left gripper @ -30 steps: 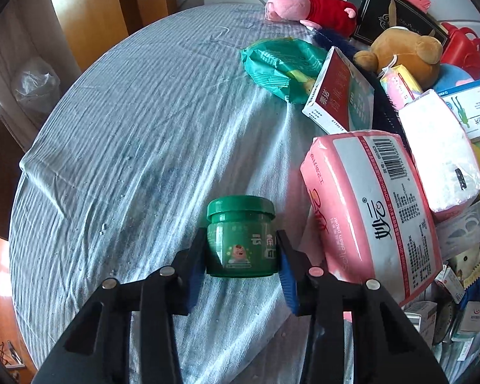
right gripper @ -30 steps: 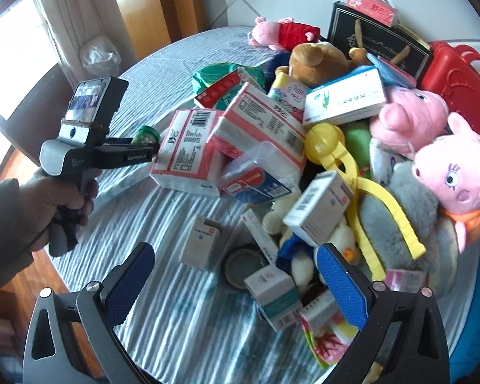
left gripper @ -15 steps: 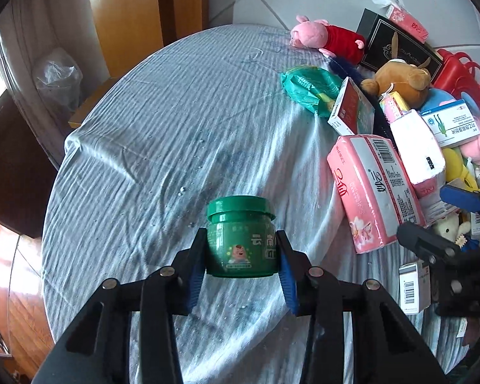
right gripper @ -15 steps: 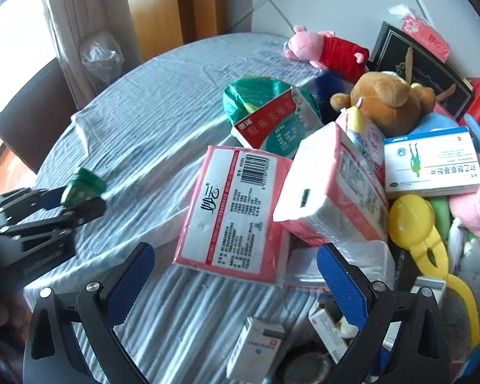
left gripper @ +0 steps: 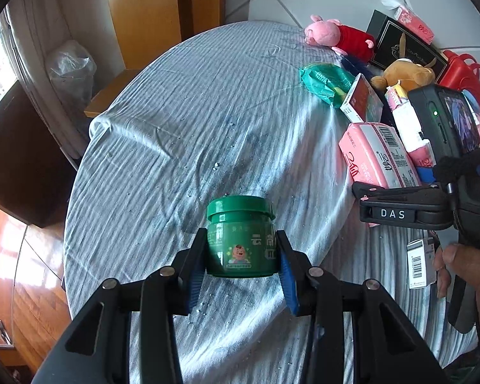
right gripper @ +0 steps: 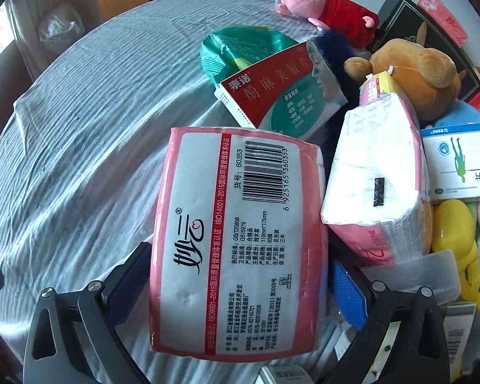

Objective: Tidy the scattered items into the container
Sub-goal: 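Grasp the green jar with the left tool while the right tool grasps the pink tissue pack, then carry the green jar and pink tissue pack over the blue crate with both tools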

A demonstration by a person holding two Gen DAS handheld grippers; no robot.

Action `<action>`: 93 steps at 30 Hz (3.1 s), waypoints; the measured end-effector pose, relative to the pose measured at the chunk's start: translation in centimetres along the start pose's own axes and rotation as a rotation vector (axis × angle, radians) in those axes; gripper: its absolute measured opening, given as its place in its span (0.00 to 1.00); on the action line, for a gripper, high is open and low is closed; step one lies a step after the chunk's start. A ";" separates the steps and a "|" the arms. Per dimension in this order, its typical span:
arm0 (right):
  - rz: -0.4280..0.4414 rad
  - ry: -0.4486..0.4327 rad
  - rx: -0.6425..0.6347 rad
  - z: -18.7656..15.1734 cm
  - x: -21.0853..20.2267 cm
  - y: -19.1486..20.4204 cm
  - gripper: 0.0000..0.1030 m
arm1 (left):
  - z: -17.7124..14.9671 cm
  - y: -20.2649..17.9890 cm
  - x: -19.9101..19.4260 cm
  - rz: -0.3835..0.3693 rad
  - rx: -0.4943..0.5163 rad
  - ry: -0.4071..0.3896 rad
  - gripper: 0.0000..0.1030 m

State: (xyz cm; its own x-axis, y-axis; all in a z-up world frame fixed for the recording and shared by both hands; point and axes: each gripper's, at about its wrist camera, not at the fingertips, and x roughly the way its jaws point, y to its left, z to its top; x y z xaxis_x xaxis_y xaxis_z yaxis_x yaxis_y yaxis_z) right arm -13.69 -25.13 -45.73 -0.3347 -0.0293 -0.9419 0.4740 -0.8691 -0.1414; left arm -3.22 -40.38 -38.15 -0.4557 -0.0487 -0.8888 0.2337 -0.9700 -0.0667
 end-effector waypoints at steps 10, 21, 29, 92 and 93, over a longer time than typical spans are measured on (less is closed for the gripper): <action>0.101 -0.004 0.006 -1.8 -2.7 -0.3 0.85 | 1.0 -0.7 -2.0 -0.001 -0.005 -0.047 0.39; 0.173 -0.064 0.025 -3.5 -8.8 -2.1 0.85 | 1.8 -1.7 -6.0 0.015 -0.027 -0.122 0.39; 0.195 -0.120 0.043 -3.2 -12.4 -3.7 0.86 | 2.1 -4.0 -9.2 0.045 -0.013 -0.161 0.39; 0.246 -0.409 0.217 -18.4 -36.6 -40.5 0.86 | 6.6 -41.4 -28.8 0.003 0.152 -0.296 0.39; 0.246 -0.408 0.228 -18.7 -36.7 -41.3 0.86 | 6.7 -42.2 -29.1 -0.002 0.159 -0.300 0.39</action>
State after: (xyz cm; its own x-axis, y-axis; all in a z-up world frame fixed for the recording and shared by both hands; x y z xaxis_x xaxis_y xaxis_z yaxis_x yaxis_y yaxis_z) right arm -5.74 21.06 -11.06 -0.5472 -0.3959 -0.7374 0.4044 -0.8965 0.1811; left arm -5.60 0.34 -6.45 -0.6940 -0.0914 -0.7142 0.1060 -0.9941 0.0242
